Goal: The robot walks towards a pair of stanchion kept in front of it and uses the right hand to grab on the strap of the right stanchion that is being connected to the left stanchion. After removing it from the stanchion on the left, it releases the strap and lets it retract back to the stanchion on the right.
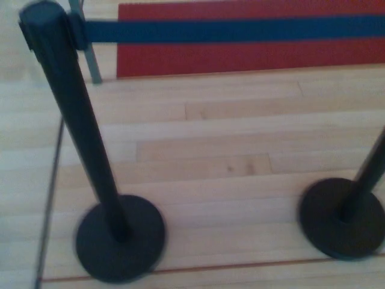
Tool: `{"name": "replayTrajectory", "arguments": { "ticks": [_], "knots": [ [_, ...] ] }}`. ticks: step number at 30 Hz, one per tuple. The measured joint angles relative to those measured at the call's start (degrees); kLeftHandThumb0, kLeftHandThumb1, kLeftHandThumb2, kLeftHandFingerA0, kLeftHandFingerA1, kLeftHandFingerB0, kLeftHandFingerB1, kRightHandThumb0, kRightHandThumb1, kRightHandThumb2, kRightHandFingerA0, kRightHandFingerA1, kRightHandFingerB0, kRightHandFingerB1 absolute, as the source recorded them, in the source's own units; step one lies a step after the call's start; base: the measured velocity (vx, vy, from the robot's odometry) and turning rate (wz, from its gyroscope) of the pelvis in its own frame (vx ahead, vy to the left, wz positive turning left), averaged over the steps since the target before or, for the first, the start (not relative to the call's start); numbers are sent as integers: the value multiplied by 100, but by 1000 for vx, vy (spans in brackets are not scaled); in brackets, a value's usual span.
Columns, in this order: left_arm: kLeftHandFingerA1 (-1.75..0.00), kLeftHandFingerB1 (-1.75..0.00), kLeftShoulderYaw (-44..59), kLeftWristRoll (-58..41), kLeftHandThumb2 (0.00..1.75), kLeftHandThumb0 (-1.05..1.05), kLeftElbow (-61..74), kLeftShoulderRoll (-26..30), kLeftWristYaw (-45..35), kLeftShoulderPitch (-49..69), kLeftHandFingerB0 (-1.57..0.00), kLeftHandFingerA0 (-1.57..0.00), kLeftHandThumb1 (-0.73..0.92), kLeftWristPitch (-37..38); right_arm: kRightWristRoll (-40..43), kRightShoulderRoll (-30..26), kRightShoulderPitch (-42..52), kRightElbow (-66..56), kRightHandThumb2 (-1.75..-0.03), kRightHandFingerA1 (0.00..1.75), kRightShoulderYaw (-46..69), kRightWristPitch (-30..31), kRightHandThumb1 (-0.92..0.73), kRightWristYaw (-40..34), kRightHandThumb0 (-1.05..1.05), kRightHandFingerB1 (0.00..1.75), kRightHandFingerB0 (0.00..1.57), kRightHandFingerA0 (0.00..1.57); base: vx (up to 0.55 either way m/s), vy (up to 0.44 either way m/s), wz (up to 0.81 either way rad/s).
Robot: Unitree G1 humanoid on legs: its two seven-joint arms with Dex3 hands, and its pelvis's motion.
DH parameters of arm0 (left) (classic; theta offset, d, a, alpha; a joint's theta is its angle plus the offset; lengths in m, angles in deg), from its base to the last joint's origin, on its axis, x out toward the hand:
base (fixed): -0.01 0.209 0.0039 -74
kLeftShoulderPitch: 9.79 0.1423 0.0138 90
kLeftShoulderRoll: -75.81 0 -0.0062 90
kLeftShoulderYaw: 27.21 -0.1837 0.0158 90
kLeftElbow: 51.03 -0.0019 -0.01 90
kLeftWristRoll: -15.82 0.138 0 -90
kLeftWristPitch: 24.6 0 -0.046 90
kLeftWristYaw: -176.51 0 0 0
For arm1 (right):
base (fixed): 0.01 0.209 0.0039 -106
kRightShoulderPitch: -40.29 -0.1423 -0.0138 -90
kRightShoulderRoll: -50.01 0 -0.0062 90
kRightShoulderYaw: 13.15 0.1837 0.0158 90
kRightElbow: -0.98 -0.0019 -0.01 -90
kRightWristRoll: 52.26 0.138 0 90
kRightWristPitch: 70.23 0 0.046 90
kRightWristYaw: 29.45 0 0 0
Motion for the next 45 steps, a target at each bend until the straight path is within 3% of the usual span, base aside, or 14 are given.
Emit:
{"name": "replayTrajectory", "arguments": {
  "ticks": [4,5,7,11,12,14,19,20,21,22,31,42,43,45],
  "knots": [
    [-115,-121,-15,1,175,-46,22,7,18,36,-126,-142,8,16,3,6,25,2,-109,104,4,-18,-39,2,2,91,81,108,326,223,9],
    [-113,-118,-18,2,175,-39,23,6,21,47,-128,-147,7,16,4,6,40,5,-127,101,5,-18,-26,2,7,98,76,108,289,99,7],
    [-115,-119,-39,4,175,-33,24,7,37,76,-127,-145,9,16,7,6,67,8,-107,103,14,-19,-40,12,1,90,80,106,280,43,7],
    [-115,-121,-58,5,175,-36,24,6,53,122,-128,-147,9,17,10,7,76,25,-109,105,32,-17,-39,17,2,90,80,109,279,-51,11],
    [-114,-122,-63,5,175,-36,29,6,57,131,-129,-150,10,16,9,5,79,26,-126,99,32,-18,-27,17,5,98,78,110,349,-134,25],
    [-116,-120,-83,6,175,-26,67,-52,68,105,-123,-144,-6,22,4,2,30,12,-108,104,20,-28,-40,18,-1,92,84,108,362,-166,-41],
    [-117,-119,-83,5,175,-28,86,-68,68,59,-123,-143,-5,37,7,-31,-13,-20,-109,105,28,-48,-40,13,1,93,84,109,361,-140,-3],
    [-116,-120,-86,5,175,-29,81,-67,69,65,-123,-144,-4,37,5,-31,-15,-21,-129,101,22,-50,-26,13,8,98,78,109,229,-74,-12],
    [-116,-120,-90,6,175,-29,78,-67,69,70,-123,-144,-4,37,4,-32,-15,-21,-129,101,17,-52,-26,12,8,98,78,109,166,-17,-17],
    [-115,-122,-91,5,173,-44,76,-68,69,75,-125,-144,7,37,4,-32,-18,-21,-108,104,16,-52,-42,12,-2,90,81,107,149,26,-23],
    [-114,-121,-79,2,175,-25,84,-25,96,12,-125,-148,10,38,7,21,-71,7,-117,99,1,-48,-34,20,-7,97,77,112,135,140,-3],
    [-112,-120,-65,-4,175,-36,25,-56,106,92,-126,-152,12,37,12,57,-72,-12,-108,105,3,-45,-41,34,-1,91,81,110,-8,-13,2],
    [-115,-119,-62,-4,175,-29,14,-56,106,96,-124,-147,-6,37,12,57,-68,-5,-109,105,3,-45,-42,34,0,89,76,109,0,0,0],
    [-113,-120,-48,-6,175,-24,-13,-56,106,122,-127,-149,9,37,14,58,-61,7,-124,101,11,-45,-29,34,1,104,60,107,0,0,0]
  ]
}}
